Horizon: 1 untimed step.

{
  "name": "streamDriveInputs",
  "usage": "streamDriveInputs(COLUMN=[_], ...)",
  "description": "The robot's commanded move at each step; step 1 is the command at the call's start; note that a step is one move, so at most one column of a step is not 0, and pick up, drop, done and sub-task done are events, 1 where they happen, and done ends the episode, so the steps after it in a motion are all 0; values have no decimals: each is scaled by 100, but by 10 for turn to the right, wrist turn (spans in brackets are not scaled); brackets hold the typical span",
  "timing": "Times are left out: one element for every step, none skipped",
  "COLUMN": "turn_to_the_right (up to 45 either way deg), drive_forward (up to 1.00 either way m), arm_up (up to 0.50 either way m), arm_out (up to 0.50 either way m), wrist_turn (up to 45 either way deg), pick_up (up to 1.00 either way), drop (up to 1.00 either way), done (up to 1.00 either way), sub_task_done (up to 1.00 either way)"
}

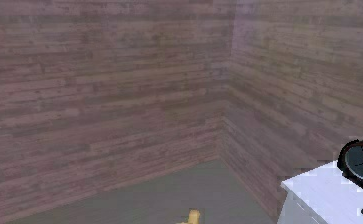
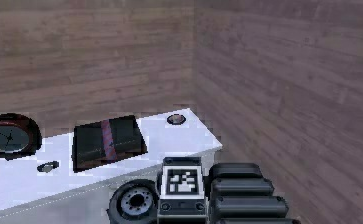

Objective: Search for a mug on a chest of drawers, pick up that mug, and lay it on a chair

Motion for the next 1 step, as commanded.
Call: streamDriveInputs(turn_to_the_right=[-450], drive_forward=[0], arm_up=[0], arm_out=[0], wrist_turn=[0], pick_up=[0], drop=[0], done=[0], sub_task_done=[0])
